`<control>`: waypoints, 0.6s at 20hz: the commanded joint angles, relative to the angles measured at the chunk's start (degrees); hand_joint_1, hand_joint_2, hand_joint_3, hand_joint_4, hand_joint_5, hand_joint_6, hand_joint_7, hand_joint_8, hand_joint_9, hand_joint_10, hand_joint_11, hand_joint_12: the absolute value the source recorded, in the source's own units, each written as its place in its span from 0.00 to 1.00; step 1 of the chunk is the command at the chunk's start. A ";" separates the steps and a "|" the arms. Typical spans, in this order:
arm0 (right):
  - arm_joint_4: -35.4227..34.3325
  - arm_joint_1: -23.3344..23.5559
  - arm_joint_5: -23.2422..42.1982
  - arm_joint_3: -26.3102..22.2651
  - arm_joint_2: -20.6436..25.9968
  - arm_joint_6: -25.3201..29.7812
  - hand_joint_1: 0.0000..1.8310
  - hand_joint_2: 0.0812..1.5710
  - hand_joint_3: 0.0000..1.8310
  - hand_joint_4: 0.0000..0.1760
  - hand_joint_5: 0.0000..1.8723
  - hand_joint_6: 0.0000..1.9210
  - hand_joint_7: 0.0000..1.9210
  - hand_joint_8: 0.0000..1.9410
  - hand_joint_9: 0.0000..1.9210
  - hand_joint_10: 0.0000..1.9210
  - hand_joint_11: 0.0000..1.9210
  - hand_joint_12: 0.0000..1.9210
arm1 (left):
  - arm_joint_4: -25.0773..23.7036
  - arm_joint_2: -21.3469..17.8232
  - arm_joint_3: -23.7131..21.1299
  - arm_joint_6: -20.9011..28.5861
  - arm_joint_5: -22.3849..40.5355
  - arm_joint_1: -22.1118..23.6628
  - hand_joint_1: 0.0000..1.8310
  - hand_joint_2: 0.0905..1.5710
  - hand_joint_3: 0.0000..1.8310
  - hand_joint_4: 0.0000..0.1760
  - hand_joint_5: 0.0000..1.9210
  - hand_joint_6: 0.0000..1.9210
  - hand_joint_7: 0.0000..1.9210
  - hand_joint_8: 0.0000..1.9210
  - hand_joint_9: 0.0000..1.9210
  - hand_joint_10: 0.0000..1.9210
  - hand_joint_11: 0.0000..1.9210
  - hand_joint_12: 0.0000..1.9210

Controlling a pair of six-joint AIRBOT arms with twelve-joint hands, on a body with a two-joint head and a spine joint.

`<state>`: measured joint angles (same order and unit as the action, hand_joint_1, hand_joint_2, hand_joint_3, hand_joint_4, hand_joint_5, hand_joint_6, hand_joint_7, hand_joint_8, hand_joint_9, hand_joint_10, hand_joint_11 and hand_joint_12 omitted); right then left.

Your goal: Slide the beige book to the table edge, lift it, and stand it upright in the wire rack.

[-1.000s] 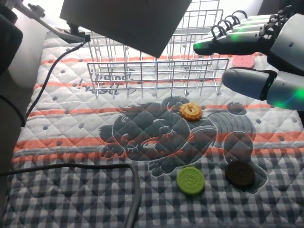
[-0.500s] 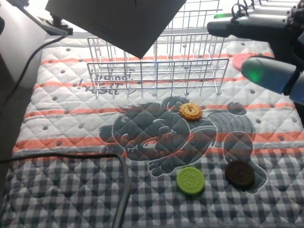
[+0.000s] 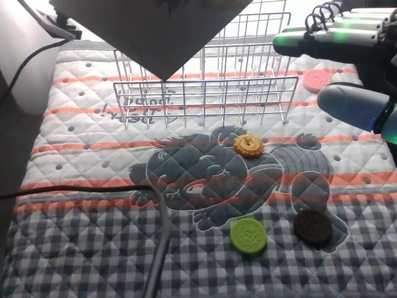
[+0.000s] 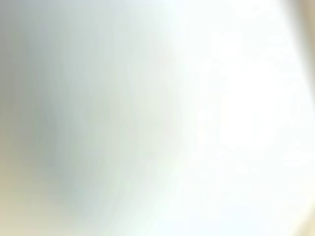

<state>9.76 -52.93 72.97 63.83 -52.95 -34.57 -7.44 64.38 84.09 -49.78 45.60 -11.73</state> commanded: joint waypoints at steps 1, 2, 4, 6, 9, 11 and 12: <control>-1.80 0.31 6.71 -0.14 -0.05 0.12 0.00 0.99 0.00 0.00 0.28 0.00 0.29 0.00 0.29 0.00 0.30 0.01 | 0.61 -0.91 -0.06 0.61 5.60 1.49 0.69 0.68 0.00 0.00 0.47 0.52 0.59 0.47 0.81 0.03 0.64 0.49; -1.78 0.25 6.71 -0.11 -0.16 0.12 0.00 0.98 0.00 0.00 0.29 0.01 0.30 0.01 0.30 0.01 0.31 0.01 | -1.08 -1.29 -0.55 0.24 4.41 2.26 0.64 0.72 0.00 0.00 0.46 0.58 0.66 0.27 0.82 0.02 0.65 0.47; -1.50 0.24 6.72 0.04 -0.37 0.13 0.00 0.97 0.00 0.00 0.29 0.01 0.30 0.01 0.30 0.00 0.30 0.01 | -2.68 -2.33 -2.02 -2.64 2.35 3.70 0.68 0.70 0.01 0.00 0.46 0.56 0.58 0.46 0.81 0.01 0.61 0.50; -1.39 0.24 6.72 0.14 -0.47 0.13 0.00 0.97 0.00 0.00 0.29 0.01 0.30 0.01 0.30 0.00 0.30 0.01 | -3.62 -2.90 -2.73 -4.22 1.06 4.65 0.67 0.71 0.00 0.00 0.45 0.58 0.52 0.54 0.74 0.00 0.51 0.53; -1.31 0.24 6.71 0.33 -0.68 0.13 0.00 0.97 0.00 0.00 0.30 0.01 0.30 0.00 0.29 0.00 0.29 0.00 | -4.19 -3.27 -2.90 -4.31 0.05 4.79 0.68 0.70 0.00 0.00 0.49 0.47 0.53 0.58 0.75 0.01 0.46 0.63; -1.26 0.16 6.71 0.37 -0.74 0.15 0.00 0.97 0.00 0.01 0.29 0.00 0.30 0.00 0.28 0.00 0.27 0.00 | -4.78 -3.55 -3.11 -4.31 -0.72 4.78 0.69 0.72 0.00 0.00 0.49 0.43 0.49 0.70 0.62 0.53 0.49 0.79; -1.26 0.15 6.71 0.40 -0.77 0.22 0.00 0.97 0.00 0.00 0.29 0.00 0.30 0.00 0.28 0.00 0.27 0.00 | -4.93 -3.71 -3.28 -4.31 -1.03 4.73 0.69 0.70 0.00 0.00 0.50 0.44 0.53 0.60 0.61 0.47 0.53 0.65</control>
<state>10.15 -53.12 73.10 64.10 -53.43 -34.54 -14.17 61.17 80.86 -54.63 37.82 -7.90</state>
